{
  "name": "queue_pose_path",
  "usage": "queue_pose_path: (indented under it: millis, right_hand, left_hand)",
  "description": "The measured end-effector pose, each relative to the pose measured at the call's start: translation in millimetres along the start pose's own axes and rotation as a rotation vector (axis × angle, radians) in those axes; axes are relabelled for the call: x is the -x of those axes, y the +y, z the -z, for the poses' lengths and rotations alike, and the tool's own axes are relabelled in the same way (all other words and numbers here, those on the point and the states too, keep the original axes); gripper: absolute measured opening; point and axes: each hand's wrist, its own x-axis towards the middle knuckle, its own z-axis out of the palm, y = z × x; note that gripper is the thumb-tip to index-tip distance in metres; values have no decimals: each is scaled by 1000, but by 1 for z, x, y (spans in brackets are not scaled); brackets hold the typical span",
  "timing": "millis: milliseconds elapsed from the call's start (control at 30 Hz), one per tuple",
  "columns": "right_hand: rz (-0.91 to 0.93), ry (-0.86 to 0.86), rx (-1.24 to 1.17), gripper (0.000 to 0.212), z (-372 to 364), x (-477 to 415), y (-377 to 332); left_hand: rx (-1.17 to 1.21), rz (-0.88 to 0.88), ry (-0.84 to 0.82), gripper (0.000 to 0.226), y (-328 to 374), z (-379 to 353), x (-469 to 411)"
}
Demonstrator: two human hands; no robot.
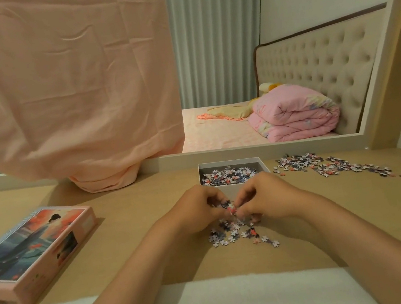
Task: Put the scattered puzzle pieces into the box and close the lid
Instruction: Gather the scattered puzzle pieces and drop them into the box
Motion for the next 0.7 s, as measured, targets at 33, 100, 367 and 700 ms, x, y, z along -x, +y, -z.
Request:
queue_pose_path:
  millis: [33,100,367,700]
  right_hand:
    - [13,8,-5,7,6,-4,-1]
    - [16,49,-22,7,18,-12,-3]
    - [40,255,-117,8,42,-55,2]
    - [37,343,178,19,42,-80,33]
  left_hand:
    - [11,-10,6,13,2,3,-7]
    - [38,-21,25,14,5,11,-22]
    - [83,-47,158,11,8,22,-77]
    - [-158,2,145,23,-7,3,-99]
